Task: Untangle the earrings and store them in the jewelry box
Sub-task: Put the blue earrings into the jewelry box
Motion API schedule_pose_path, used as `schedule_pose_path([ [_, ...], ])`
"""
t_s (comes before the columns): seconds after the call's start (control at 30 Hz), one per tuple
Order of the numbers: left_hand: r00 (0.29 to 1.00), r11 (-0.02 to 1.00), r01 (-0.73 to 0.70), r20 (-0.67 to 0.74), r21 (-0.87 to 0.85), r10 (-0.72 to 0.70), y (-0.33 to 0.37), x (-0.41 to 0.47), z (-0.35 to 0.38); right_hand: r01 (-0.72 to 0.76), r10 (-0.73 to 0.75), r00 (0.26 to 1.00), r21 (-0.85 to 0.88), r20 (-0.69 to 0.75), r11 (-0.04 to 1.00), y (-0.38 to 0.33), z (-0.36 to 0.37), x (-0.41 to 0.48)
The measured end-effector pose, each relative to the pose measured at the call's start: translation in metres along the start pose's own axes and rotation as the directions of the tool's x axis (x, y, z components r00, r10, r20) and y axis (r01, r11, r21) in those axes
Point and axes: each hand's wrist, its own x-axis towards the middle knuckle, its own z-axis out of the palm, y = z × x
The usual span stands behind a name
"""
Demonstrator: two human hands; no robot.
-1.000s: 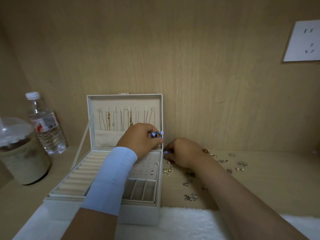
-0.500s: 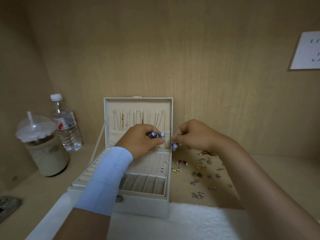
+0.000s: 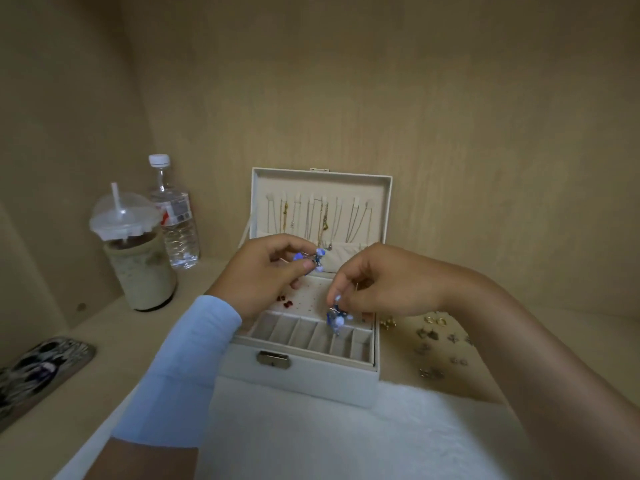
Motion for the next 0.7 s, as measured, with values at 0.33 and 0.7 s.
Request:
schedule_pose_path([
  [0.33,0.995,0.999,0.035,-0.091,-0.020,-0.037,-0.017,0.001,-0.030,0.101,-0.052,0.980,0.253,-0.192,0.962,-0.024,0.041,0.030],
  [0.7,0.994,1.000,-0.006,-0.107,-0.026,0.004,-0.018,-0.003,-0.043,0.047,-0.048,0.996,-0.017,-0.076,0.999,-0.039,0.057,0.058],
])
